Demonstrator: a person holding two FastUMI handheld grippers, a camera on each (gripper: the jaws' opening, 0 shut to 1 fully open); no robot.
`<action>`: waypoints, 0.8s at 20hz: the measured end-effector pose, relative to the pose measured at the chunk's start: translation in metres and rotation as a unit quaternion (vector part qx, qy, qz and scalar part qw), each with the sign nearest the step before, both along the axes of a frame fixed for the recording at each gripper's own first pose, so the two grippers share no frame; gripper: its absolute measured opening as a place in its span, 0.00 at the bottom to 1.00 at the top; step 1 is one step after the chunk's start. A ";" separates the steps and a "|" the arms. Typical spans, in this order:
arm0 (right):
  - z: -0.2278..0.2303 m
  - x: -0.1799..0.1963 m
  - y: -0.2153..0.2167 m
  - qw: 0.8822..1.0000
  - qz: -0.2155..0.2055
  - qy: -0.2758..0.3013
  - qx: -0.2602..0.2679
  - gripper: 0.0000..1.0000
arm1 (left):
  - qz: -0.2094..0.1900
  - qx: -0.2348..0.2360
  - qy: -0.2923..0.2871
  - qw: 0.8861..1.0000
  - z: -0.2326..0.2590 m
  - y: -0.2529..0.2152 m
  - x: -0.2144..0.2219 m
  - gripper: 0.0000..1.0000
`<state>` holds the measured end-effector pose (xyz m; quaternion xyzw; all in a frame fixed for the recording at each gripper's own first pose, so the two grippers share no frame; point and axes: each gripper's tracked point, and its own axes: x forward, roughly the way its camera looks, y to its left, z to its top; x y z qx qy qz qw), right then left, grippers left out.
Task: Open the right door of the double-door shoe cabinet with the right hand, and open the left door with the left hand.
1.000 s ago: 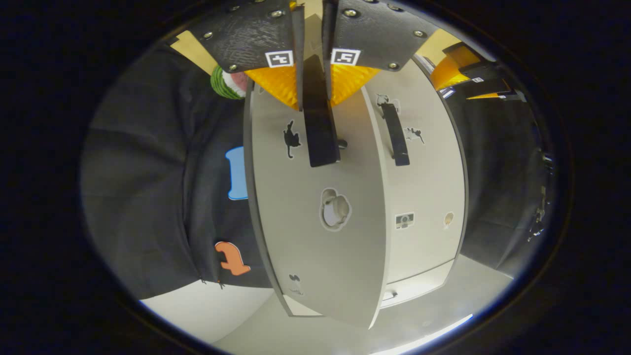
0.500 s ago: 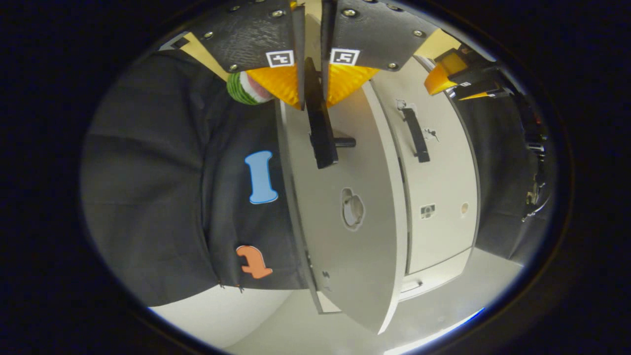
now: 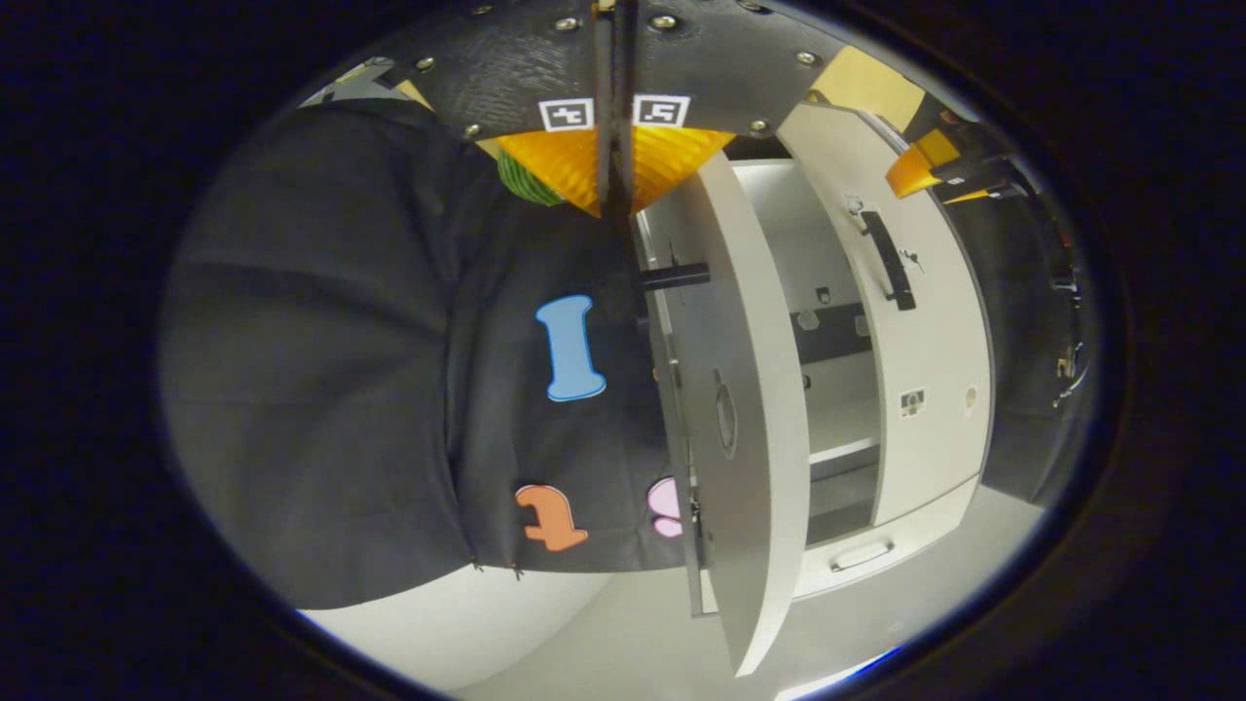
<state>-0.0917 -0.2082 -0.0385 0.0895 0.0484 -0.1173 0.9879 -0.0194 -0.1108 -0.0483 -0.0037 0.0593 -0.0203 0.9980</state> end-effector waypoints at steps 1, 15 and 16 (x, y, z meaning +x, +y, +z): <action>0.001 -0.001 -0.002 1.000 0.007 -0.003 0.005 0.01 | 0.001 0.000 0.001 1.000 -0.001 0.000 0.002 0.99; 0.000 0.002 -0.014 0.999 0.051 -0.003 0.009 0.02 | 0.045 0.008 -0.024 0.999 0.021 0.024 0.081 0.99; -0.001 0.003 -0.015 0.999 0.053 -0.003 0.011 0.03 | 0.047 0.013 -0.028 0.998 0.024 0.026 0.088 0.99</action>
